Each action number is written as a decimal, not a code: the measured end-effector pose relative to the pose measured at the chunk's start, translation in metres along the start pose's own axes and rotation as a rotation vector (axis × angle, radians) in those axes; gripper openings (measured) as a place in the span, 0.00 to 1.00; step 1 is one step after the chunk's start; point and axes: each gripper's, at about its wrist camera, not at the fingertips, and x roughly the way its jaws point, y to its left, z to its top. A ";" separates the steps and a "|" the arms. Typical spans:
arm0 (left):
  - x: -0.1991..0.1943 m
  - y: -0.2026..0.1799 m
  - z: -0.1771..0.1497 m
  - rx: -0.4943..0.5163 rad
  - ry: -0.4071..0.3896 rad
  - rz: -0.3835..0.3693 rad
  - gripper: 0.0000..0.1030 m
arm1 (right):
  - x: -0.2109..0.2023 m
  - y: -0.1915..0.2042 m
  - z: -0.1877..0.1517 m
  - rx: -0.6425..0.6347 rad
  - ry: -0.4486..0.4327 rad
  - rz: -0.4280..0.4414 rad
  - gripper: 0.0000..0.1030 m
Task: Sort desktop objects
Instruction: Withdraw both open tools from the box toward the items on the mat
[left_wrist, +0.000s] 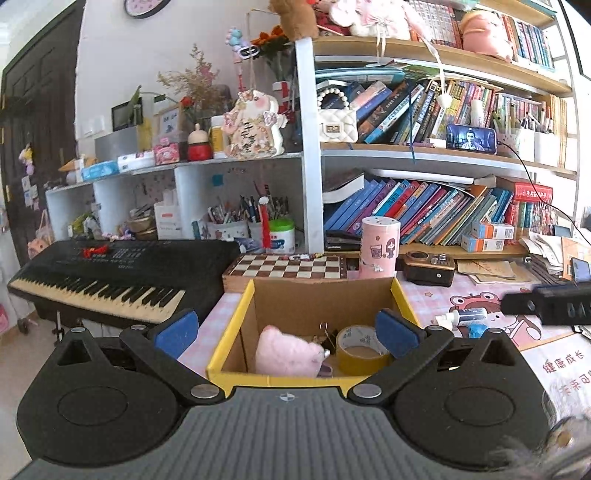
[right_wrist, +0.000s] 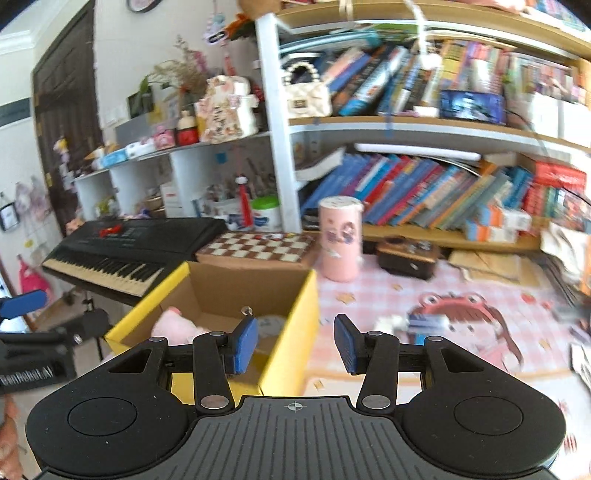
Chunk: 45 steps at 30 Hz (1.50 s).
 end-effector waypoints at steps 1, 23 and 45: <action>-0.003 0.001 -0.003 -0.008 0.005 0.004 1.00 | -0.004 -0.001 -0.007 0.007 0.000 -0.018 0.45; -0.057 -0.029 -0.068 -0.059 0.131 -0.057 1.00 | -0.074 0.010 -0.113 0.003 0.103 -0.210 0.49; -0.040 -0.116 -0.070 0.056 0.186 -0.238 1.00 | -0.087 -0.052 -0.128 0.102 0.170 -0.322 0.50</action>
